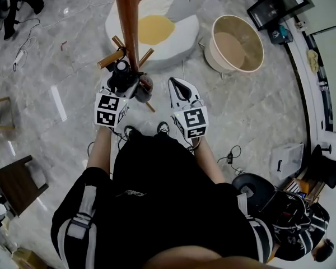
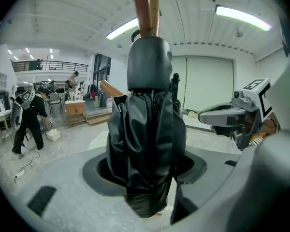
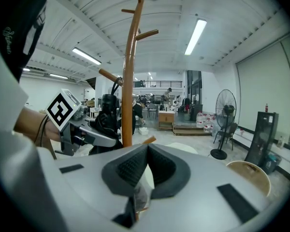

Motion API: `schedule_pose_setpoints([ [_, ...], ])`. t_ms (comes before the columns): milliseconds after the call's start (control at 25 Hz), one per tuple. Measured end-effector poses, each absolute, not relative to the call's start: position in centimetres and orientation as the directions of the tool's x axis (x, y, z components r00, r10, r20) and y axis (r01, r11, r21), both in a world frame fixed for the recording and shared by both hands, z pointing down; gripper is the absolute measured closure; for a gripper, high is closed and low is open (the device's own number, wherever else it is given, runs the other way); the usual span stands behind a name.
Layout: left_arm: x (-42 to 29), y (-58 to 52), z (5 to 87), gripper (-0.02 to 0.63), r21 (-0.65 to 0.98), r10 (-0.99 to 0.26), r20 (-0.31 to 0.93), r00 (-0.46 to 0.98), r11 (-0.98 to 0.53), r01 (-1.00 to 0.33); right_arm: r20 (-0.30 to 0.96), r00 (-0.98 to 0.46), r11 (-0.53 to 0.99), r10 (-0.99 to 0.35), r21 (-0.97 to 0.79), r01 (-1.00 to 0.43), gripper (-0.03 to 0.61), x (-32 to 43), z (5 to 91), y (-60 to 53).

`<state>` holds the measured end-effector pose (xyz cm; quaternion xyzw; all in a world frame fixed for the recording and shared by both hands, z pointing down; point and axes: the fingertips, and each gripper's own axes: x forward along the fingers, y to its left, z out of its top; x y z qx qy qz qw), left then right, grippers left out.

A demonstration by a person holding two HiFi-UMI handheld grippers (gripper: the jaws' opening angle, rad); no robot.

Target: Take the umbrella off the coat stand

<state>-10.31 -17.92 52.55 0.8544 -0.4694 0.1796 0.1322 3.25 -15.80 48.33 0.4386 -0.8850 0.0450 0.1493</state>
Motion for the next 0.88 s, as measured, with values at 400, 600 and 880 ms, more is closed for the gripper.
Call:
schedule_pose_setpoints([
  [400, -10.2, -17.8, 51.2, 0.35, 0.012, -0.766, 0.421, 0.485, -0.531, -0.848, 0.297, -0.579, 0.619, -0.759, 0.054, -0.783, 0.572, 3.0, 47.9, -15.4],
  [600, -10.2, -17.7, 51.1, 0.35, 0.002, -0.768, 0.423, 0.481, -0.53, -0.848, 0.297, -0.579, 0.619, -0.759, 0.053, -0.784, 0.572, 3.0, 47.9, -15.2],
  [880, -10.4, -17.4, 50.7, 0.351, -0.013, -0.775, 0.422, 0.47, -0.524, -0.852, 0.292, -0.591, 0.628, -0.751, 0.044, -0.777, 0.572, 2.7, 48.0, -15.1],
])
